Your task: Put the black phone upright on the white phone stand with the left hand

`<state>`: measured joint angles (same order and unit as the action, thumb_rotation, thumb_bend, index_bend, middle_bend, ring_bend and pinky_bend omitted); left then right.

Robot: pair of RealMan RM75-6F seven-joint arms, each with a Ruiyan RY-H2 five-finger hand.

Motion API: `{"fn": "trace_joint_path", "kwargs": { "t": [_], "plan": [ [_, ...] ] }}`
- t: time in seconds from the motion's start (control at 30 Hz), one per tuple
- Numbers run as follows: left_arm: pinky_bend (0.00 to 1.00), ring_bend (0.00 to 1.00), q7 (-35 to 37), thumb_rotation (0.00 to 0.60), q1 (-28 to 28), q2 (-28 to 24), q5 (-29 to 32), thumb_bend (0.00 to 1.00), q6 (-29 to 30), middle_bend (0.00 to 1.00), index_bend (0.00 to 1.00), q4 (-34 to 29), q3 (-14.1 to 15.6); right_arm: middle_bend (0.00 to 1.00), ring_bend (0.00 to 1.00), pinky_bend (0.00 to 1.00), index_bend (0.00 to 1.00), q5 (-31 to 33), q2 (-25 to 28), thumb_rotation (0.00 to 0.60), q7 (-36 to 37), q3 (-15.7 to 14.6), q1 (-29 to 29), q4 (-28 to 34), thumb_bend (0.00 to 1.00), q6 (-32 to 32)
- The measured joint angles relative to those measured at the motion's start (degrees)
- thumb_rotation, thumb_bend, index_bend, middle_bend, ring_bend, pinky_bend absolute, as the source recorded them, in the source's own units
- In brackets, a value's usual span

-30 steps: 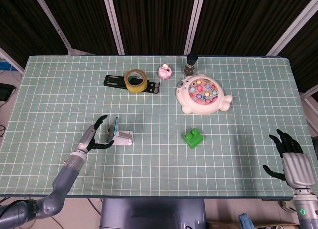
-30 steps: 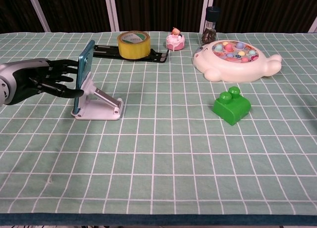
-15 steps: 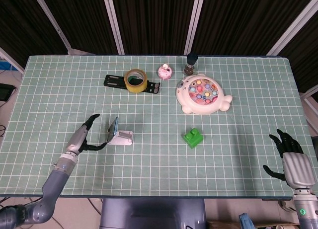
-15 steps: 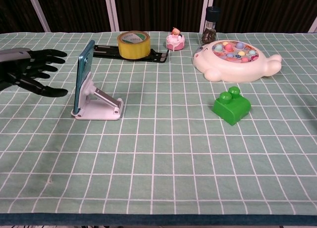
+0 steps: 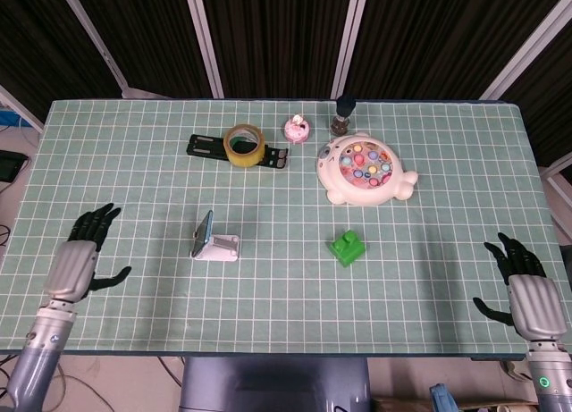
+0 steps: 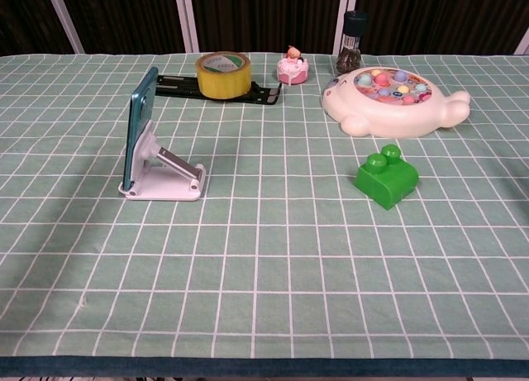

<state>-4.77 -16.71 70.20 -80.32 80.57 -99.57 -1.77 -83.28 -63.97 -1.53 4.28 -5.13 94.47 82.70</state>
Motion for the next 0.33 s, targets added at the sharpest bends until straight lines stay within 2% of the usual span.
{"fn": "trace_joint_path", "kwargs": {
  "t": [0.2,0.33],
  "plan": [
    [0.00,0.00,-3.3,0.600,5.9,-1.2,-4.9,0.17,7.7,0.00,0.00,5.9,3.2,0.00,0.00,0.13,0.16,-0.1,0.0,0.600,0.2,0.0,0.0,-0.1,0.28,0.0],
    [0.00,0.00,-1.5,0.600,7.3,-1.8,-4.8,0.17,7.7,0.00,0.00,6.4,3.8,0.00,0.00,0.13,0.16,-0.2,0.0,0.600,0.4,-0.1,0.0,-0.2,0.28,0.1]
  ]
}}
